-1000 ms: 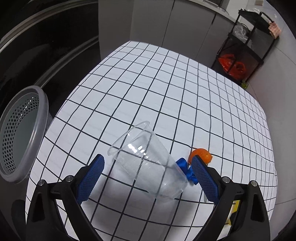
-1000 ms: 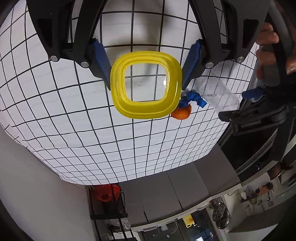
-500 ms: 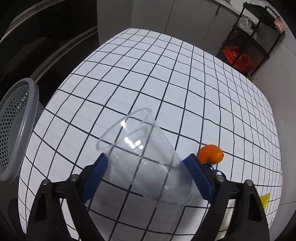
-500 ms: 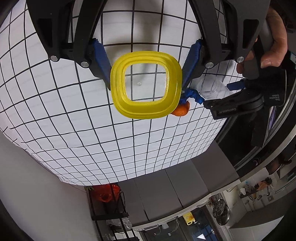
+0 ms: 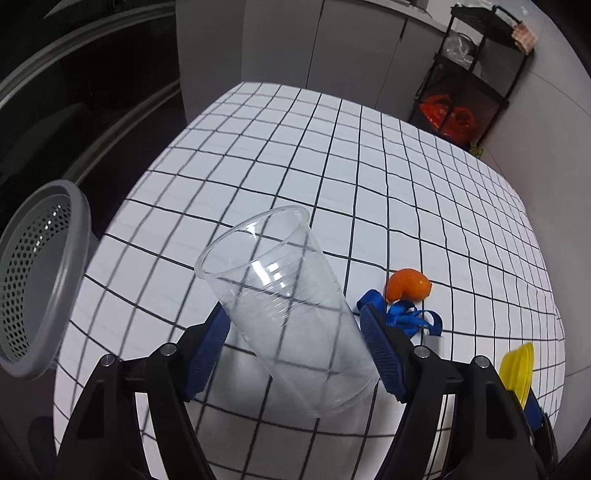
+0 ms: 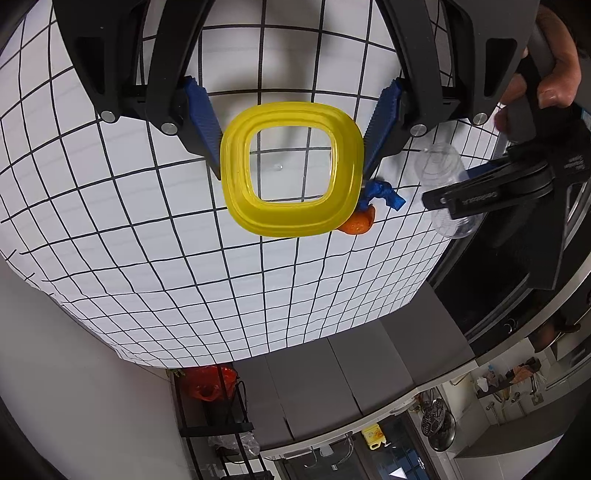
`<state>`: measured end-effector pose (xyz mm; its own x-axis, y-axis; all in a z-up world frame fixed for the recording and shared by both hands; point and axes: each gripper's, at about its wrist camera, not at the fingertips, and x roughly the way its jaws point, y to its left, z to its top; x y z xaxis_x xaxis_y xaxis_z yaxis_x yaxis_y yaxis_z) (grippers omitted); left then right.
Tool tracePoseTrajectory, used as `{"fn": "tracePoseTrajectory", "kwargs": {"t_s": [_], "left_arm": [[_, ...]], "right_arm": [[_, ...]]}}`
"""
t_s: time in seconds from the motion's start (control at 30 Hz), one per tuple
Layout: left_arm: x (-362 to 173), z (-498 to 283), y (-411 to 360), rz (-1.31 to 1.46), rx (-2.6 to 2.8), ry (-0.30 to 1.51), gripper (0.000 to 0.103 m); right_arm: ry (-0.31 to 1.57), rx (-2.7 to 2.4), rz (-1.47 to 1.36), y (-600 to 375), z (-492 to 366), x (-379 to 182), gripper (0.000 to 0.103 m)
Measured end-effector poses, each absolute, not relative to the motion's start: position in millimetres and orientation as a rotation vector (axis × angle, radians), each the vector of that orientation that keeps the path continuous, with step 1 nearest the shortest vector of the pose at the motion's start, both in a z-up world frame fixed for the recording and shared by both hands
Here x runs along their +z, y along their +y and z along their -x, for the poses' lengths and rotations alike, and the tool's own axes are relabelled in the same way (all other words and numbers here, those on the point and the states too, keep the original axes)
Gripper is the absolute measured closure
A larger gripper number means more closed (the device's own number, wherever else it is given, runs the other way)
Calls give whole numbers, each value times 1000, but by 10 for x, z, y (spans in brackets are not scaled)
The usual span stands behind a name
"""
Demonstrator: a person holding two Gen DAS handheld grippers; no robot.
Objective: Collect trash
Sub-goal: 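Grasp the clear plastic cup with the left tool while the right tool holds the lid, then carry cup and lid over the grey basket and open both tools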
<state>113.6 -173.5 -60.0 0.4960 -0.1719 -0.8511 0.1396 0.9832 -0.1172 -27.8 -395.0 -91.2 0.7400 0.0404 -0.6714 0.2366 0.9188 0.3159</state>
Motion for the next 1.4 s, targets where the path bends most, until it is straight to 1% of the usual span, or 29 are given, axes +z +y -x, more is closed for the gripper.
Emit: {"fn": "tracePoseTrajectory", "kwargs": {"t_s": [0.43, 0.77, 1.07, 1.4], "left_arm": [[-210, -449, -1158, -76, -224, 896, 32], [103, -101, -404, -107, -188, 780, 33], [135, -60, 398, -97, -75, 749, 32], [-70, -389, 1243, -80, 43, 786, 32]], "right_arm": [[734, -80, -306, -3418, 423, -692, 35], [746, 5, -283, -2716, 466, -499, 35], [757, 146, -203, -1871, 210, -366, 35], [783, 300, -123, -959, -334, -423, 35]]}}
